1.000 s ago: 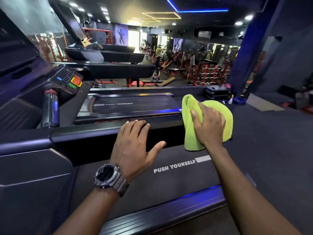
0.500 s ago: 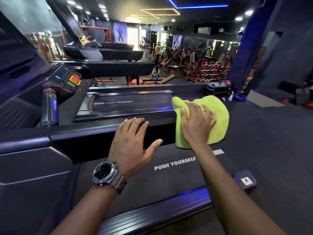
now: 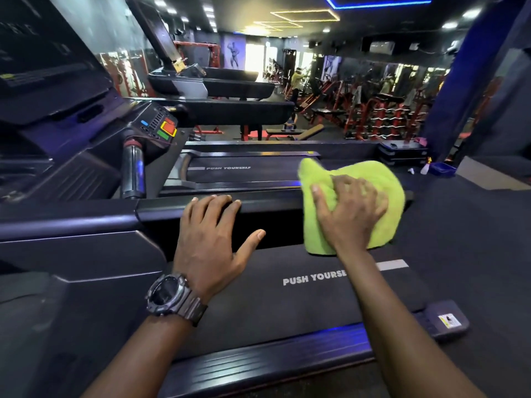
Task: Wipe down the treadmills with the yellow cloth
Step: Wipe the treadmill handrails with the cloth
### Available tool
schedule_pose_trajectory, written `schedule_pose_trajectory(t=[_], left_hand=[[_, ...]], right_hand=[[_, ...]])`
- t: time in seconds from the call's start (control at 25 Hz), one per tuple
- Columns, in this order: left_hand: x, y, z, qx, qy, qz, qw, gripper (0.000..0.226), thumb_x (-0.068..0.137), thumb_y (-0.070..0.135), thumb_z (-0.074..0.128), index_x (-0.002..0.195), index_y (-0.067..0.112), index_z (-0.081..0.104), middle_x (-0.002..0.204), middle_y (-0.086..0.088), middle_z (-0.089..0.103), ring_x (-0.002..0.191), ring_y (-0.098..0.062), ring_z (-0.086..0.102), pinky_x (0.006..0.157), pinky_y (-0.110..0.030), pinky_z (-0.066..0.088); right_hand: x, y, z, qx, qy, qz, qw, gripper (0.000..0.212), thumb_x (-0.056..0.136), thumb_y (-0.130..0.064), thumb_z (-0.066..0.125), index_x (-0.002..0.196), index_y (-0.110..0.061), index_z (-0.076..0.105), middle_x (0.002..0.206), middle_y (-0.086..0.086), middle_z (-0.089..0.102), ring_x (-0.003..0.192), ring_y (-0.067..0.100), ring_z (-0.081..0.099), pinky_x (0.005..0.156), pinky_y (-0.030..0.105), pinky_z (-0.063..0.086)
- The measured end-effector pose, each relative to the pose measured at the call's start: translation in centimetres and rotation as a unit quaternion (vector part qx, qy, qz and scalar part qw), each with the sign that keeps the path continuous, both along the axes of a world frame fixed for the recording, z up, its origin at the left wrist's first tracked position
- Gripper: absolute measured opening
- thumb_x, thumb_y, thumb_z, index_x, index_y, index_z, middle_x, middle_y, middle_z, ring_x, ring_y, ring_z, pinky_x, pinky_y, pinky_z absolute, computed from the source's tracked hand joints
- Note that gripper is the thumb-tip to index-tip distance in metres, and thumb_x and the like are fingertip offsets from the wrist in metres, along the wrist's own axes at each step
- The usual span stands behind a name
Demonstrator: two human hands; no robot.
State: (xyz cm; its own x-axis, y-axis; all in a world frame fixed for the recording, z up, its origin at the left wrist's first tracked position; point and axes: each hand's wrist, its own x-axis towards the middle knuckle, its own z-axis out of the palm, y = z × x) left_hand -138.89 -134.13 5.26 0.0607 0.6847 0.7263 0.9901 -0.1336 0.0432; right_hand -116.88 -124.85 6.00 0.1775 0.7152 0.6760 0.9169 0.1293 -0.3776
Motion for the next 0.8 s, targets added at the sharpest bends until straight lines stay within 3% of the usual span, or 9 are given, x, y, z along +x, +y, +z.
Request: schedule_pose_trajectory(t=[0.12,0.2,0.28,0.4,0.48,0.6,0.8], left_hand=[[-0.7,-0.4,-0.4,0.021,-0.019,-0.006,1.0,0.063,0.092,0.06,0.044,0.119,0.007,0.063,0.124,-0.009,0.059,0.118,-0.032,0.051,0.106,-0.047,0.037],[-1.3,-0.9,-0.5,0.032,-0.036,-0.006,0.999,0.061,0.092,0.058,0.046,0.118,0.006,0.064,0.123,-0.01,0.059,0.117,-0.032,0.052,0.105,-0.048,0.037],[-2.6,-1.7,-0.6,0.039,-0.045,0.008,0.998,0.059,0.092,0.057,0.048,0.117,0.006,0.064,0.122,-0.01,0.06,0.116,-0.032,0.053,0.106,-0.049,0.037],[-5.2,-3.3,-0.8,0.046,-0.054,0.034,0.997,0.058,0.091,0.057,0.05,0.116,0.007,0.065,0.121,-0.009,0.06,0.116,-0.031,0.054,0.107,-0.049,0.035],[-7.4,-4.3,-1.1,0.058,-0.067,0.051,0.995,0.056,0.091,0.055,0.051,0.117,0.007,0.064,0.121,-0.009,0.061,0.115,-0.031,0.055,0.107,-0.048,0.036],[-9.9,-5.4,-1.6,0.089,-0.12,0.056,0.987,0.059,0.093,0.052,0.047,0.122,0.003,0.06,0.126,-0.014,0.058,0.118,-0.032,0.053,0.104,-0.046,0.039],[-12.0,-6.4,-2.1,0.157,-0.242,0.072,0.955,0.066,0.091,0.045,0.047,0.133,-0.006,0.046,0.138,-0.023,0.043,0.126,-0.035,0.041,0.113,-0.029,0.024]], right_hand=[[-5.5,-3.0,0.1,0.004,-0.143,0.148,0.979,0.051,0.095,-0.067,0.034,0.131,-0.038,0.054,0.134,-0.011,0.056,0.129,0.022,0.046,0.113,0.057,0.021],[-2.9,-1.9,0.2,0.001,-0.205,0.184,0.961,0.06,0.093,-0.073,0.028,0.14,-0.041,0.046,0.143,-0.011,0.051,0.131,0.021,0.044,0.11,0.051,0.025],[1.3,0.0,0.6,-0.006,-0.192,0.146,0.97,0.076,0.085,-0.086,0.023,0.136,-0.039,0.053,0.143,-0.005,0.053,0.132,0.025,0.044,0.107,0.051,0.03],[1.9,0.3,0.7,-0.025,-0.09,0.057,0.994,0.083,0.076,-0.092,0.027,0.121,-0.033,0.065,0.134,0.004,0.058,0.135,0.036,0.038,0.107,0.068,0.024],[-3.8,-1.5,0.4,-0.027,-0.099,0.053,0.993,0.079,0.077,-0.09,0.03,0.119,-0.034,0.065,0.13,0.0,0.059,0.133,0.034,0.04,0.107,0.072,0.017],[-13.6,-5.3,0.5,-0.005,-0.161,0.144,0.976,0.073,0.079,-0.089,0.032,0.128,-0.042,0.058,0.132,-0.006,0.058,0.128,0.029,0.046,0.109,0.069,0.015],[-25.4,-8.2,0.2,0.057,-0.28,0.255,0.924,0.065,0.09,-0.072,0.041,0.148,-0.047,0.031,0.141,0.002,0.051,0.121,0.033,0.048,0.101,0.064,0.029]])
